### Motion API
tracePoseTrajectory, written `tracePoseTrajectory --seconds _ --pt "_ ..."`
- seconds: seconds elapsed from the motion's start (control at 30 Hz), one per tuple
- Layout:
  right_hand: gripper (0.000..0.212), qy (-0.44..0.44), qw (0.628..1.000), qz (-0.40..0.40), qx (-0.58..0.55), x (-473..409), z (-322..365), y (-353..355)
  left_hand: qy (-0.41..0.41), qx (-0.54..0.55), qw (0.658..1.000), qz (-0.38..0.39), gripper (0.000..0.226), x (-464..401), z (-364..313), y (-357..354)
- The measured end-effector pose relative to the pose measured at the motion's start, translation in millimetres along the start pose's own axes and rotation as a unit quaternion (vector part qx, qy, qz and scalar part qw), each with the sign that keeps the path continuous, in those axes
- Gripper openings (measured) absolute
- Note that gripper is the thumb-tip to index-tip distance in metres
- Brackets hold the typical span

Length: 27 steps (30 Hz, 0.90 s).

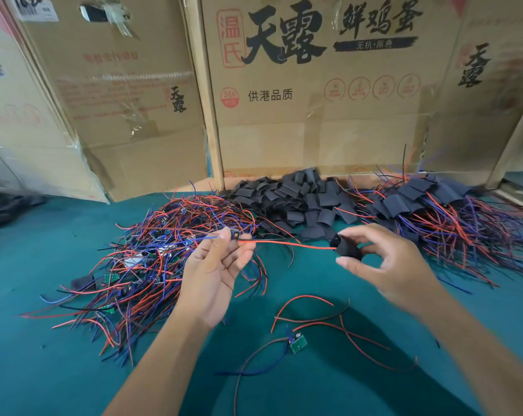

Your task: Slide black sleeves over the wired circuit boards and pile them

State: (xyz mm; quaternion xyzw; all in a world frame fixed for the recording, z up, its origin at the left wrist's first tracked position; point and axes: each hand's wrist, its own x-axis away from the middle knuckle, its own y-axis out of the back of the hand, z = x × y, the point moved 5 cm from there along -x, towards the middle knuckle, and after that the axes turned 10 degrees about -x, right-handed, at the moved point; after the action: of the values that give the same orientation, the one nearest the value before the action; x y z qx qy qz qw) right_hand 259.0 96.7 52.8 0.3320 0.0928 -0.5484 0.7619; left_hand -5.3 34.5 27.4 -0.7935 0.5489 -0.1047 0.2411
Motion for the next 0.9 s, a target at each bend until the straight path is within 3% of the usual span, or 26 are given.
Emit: tracePoseTrajectory --seconds 0.23,0.67,0.9 --pt "0.035 0.003 0.998 0.065 0.008 -1 2 2 0.002 -0.017 1.000 0.002 0.014 -3 2 6" --pt "0.037 0.028 0.993 0.116 0.026 1 7 -4 -0.008 -0.059 0.998 0.009 0.011 -5 6 7" --pt "0.034 0.057 0.989 0.086 0.107 6 11 -18 0.030 -0.068 0.997 0.013 0.013 7 23 -10"
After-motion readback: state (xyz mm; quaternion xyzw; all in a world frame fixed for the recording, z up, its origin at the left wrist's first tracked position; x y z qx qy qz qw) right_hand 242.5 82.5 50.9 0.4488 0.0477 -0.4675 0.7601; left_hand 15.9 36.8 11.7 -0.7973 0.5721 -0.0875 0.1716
